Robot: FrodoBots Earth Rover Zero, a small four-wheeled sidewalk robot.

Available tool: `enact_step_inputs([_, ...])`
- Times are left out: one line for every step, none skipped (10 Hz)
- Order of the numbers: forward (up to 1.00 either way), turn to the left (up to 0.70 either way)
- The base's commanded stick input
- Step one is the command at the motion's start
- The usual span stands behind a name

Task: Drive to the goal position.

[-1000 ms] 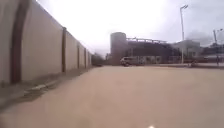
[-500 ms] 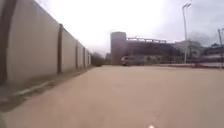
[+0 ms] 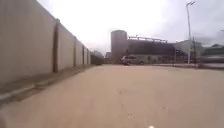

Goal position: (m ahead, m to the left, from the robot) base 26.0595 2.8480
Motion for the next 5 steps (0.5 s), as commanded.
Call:
enact_step_inputs([1.0, 0.0])
enact_step_inputs([1.0, 0.0])
enact_step_inputs([1.0, 0.0])
enact_step_inputs([1.0, 0.0])
enact_step_inputs([1.0, 0.0])
